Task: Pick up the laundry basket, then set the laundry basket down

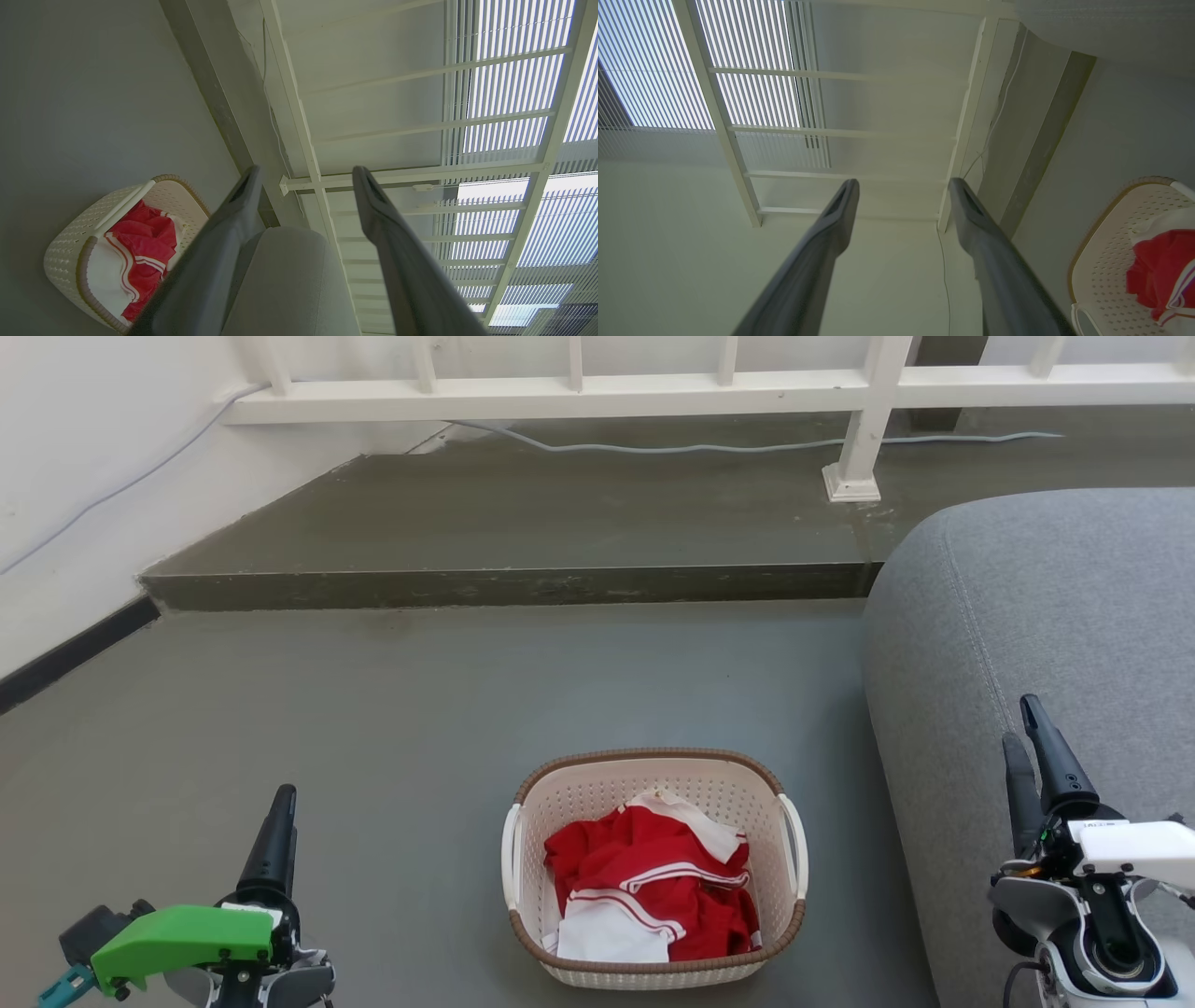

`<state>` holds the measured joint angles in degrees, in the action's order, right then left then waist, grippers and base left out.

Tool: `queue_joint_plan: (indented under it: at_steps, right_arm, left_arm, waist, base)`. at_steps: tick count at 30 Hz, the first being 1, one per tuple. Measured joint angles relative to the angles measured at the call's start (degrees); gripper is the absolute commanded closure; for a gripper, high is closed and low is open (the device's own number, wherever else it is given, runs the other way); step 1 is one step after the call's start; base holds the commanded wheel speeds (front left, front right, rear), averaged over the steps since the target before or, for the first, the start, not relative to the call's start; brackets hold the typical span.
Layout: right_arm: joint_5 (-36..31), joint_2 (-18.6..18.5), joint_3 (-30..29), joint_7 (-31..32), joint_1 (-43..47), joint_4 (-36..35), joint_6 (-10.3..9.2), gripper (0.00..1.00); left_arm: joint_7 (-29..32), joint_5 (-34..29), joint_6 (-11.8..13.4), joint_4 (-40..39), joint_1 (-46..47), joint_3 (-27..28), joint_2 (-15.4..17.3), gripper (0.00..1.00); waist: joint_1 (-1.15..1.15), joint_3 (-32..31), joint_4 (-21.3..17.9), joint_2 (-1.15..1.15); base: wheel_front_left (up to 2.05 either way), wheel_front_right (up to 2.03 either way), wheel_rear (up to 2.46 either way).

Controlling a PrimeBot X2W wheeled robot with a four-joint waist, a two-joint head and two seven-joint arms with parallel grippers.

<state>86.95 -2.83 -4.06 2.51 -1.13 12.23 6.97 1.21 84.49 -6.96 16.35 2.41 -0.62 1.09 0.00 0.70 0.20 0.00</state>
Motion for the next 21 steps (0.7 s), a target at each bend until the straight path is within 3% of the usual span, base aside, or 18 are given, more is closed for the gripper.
queue_joint_plan:
  at_steps: [14, 21]
  right_arm:
    - [-8.0, -3.4, 5.5, -4.0, -0.2, -3.2, 0.00, 0.00]
    - [-16.7, -6.9, 8.1, -5.3, -0.4, -3.2, 0.00, 0.00]
  left_arm:
    - [-2.8, -12.1, 0.0, -0.2, 0.8, -0.6, 0.4, 0.00]
    - [-3.9, -19.3, 0.0, -0.7, 1.4, -1.7, 0.5, 0.00]
  waist:
    - [0.00, 0.3, 0.2, 0.00]
    - [0.00, 0.3, 0.3, 0.00]
  base:
    - [0.00, 0.00, 0.00]
    - [0.00, 0.00, 0.00]
